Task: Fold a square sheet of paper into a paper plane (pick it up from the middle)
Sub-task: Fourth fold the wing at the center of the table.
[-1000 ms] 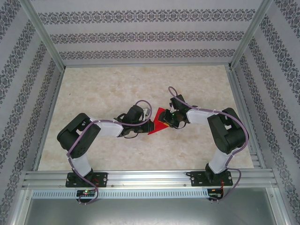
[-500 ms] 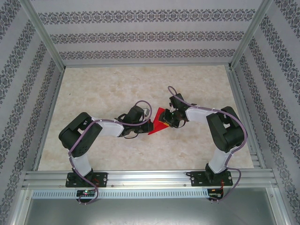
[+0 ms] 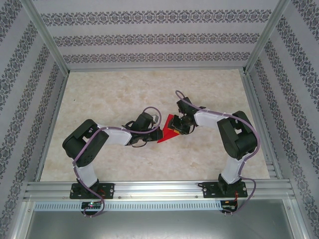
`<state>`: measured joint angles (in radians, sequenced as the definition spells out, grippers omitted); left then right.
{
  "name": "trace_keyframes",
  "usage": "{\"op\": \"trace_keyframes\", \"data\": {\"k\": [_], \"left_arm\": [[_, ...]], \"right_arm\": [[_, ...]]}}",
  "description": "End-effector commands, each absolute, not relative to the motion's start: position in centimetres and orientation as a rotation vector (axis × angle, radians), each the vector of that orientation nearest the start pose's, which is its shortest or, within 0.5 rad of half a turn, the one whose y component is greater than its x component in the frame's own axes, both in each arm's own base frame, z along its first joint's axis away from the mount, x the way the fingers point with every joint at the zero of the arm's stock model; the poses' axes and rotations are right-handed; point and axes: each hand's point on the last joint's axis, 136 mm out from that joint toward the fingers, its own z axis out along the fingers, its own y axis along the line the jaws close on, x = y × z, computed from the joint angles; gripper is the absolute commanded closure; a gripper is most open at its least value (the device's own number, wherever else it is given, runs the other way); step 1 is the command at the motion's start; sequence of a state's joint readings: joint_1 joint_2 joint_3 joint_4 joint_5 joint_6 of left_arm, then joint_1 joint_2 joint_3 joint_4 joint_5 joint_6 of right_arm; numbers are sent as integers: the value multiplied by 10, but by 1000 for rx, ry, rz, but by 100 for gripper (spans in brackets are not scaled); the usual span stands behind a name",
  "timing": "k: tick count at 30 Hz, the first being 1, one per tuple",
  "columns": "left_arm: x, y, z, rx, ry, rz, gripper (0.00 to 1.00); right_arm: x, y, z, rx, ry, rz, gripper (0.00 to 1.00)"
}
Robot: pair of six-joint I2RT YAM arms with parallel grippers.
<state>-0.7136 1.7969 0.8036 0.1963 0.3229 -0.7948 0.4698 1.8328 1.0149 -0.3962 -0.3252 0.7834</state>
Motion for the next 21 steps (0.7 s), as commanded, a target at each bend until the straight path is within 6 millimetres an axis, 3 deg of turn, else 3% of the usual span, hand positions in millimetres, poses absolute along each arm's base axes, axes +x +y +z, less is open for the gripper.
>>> {"op": "trace_keyframes", "data": {"k": [1, 10, 21], "left_arm": [[298, -317, 32, 40, 2590, -991, 93], [306, -321, 53, 78, 2521, -1031, 91], [316, -335, 61, 85, 2479, -1121, 90]], "right_arm": [[266, 165, -62, 454, 3156, 206, 59], [265, 165, -70, 474, 3180, 142, 54], [264, 167, -75, 472, 3196, 117, 52]]}}
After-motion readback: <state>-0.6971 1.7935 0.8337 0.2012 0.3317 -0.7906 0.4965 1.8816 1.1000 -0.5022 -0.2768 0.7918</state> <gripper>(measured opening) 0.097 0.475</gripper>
